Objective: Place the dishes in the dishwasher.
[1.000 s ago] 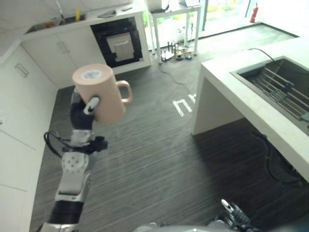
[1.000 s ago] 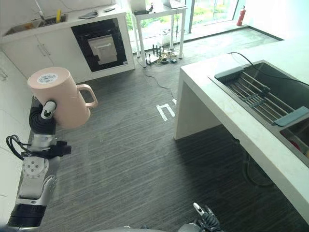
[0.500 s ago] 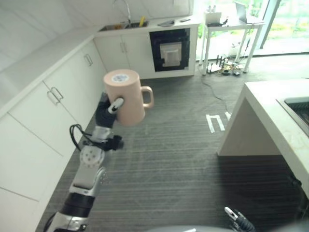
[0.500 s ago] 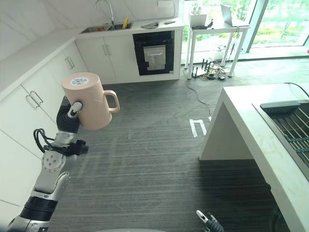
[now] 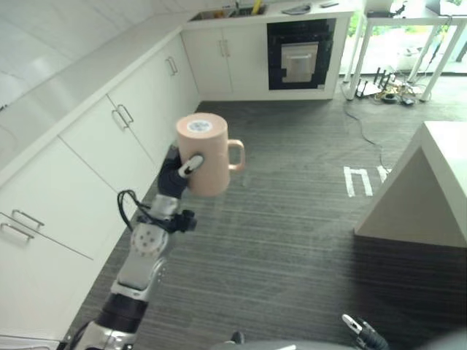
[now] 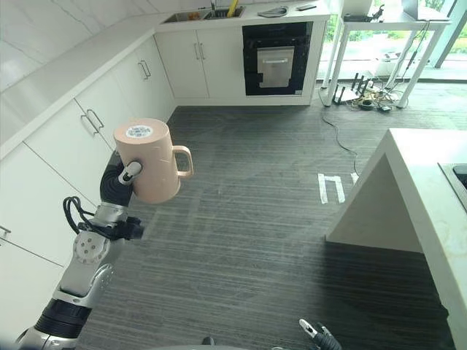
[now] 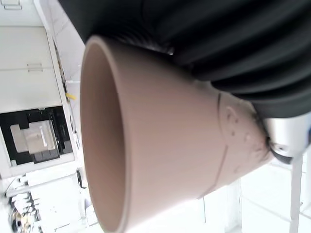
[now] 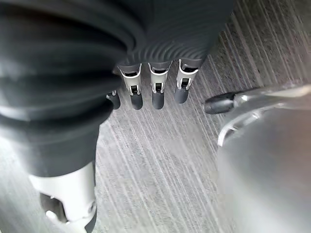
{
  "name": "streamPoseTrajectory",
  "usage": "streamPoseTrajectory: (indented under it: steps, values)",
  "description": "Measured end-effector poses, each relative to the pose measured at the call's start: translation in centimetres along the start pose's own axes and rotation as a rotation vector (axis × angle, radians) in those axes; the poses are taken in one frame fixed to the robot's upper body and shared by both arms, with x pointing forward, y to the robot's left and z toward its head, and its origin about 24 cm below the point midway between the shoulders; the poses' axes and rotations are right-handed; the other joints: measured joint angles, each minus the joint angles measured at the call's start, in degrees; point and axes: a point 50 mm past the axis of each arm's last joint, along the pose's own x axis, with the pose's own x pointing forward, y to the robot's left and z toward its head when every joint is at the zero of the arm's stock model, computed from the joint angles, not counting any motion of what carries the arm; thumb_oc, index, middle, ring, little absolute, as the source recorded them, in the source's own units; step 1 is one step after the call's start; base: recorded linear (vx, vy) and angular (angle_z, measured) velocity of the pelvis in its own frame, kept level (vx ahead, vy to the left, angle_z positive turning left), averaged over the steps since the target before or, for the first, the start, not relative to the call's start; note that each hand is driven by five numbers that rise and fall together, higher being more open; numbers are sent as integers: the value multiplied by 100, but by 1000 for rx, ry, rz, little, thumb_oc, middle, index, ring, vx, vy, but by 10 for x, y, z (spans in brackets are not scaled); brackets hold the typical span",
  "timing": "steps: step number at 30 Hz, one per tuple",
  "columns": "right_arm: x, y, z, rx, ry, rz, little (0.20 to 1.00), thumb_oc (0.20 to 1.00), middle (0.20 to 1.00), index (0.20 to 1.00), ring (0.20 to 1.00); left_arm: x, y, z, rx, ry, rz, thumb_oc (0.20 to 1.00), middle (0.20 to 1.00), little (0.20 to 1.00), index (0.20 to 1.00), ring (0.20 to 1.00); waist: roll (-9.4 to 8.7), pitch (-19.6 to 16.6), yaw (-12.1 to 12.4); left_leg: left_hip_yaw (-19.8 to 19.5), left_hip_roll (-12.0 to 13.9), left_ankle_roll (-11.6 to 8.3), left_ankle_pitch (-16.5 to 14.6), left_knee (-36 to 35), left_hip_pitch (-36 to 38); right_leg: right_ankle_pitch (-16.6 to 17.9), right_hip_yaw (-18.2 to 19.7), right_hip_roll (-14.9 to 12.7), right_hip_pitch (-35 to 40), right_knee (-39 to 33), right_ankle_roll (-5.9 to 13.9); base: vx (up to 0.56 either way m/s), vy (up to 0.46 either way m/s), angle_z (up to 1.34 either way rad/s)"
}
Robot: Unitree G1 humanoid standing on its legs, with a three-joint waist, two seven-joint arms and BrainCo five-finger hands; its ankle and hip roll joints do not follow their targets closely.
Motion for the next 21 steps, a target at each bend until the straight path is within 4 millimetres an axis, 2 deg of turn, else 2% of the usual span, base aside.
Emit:
streamPoseTrajectory:
  steps: [7, 9, 10, 12, 13, 15, 19, 21]
  values:
    - [1, 8, -1, -4, -9, 67, 1000, 1000, 1000, 1000, 1000, 0, 1, 1, 20, -3, 27, 200, 200, 200, 200, 200, -89, 29, -8, 1, -28, 11, -12, 0, 171, -4, 75, -18, 191, -122, 23, 36, 1, -5]
    - [1, 15, 5, 42, -28, 163, 1000, 1000, 1000, 1000, 1000, 1, 0, 1, 45, -10, 19, 200, 200, 200, 200, 200, -94, 30, -93, -4, 39, 5, -17, -1, 179, 9, 81, 40, 211, -143, 4, 58, 9, -2]
    - [-6, 3, -4, 56, 12, 224, 1000, 1000, 1000, 1000, 1000, 2, 4, 3, 77, -7, 0, 200, 200, 200, 200, 200, -154, -228, -123, 29, 97, -27, -32, 27, 233, 39, 141, 99, 232, -110, -31, 106, 21, -3]
    - [-2, 7, 2, -3, 9, 222, 1000, 1000, 1000, 1000, 1000, 2, 1, -4, 47, 12, 37, 200, 200, 200, 200, 200, -198, -223, -94, -70, 50, -27, -61, 184, 138, -15, 240, 45, 73, 5, -24, 82, -13, -16]
    - [0, 7, 7, -38, -7, 222, 1000, 1000, 1000, 1000, 1000, 1, 1, -9, 48, 34, 42, 200, 200, 200, 200, 200, -160, -214, -73, -337, 82, -50, -74, 143, 146, -29, 317, 72, 15, 60, -12, 42, -46, -27]
    - [1, 8, 16, -36, -56, 222, 1000, 1000, 1000, 1000, 1000, -1, 3, -18, 55, 77, 45, 200, 200, 200, 200, 200, -97, -209, -137, -300, 146, -111, -45, 15, 152, 7, 287, 102, 42, 44, -6, 128, -101, -10]
    - [-1, -4, 5, -28, -26, 154, 1000, 1000, 1000, 1000, 1000, 4, 1, -18, 55, 74, 60, 200, 200, 200, 200, 200, -124, -167, -142, -365, 162, -144, -68, 145, 111, -63, 274, 140, 34, 84, 19, 154, -166, 7]
    - [-1, -4, 7, -29, -33, 134, 1000, 1000, 1000, 1000, 1000, 7, 0, -17, 62, 77, 80, 200, 200, 200, 200, 200, -132, -59, -152, -429, 236, -279, -189, 670, -144, -265, 231, 181, -147, 415, -99, 123, -197, 7]
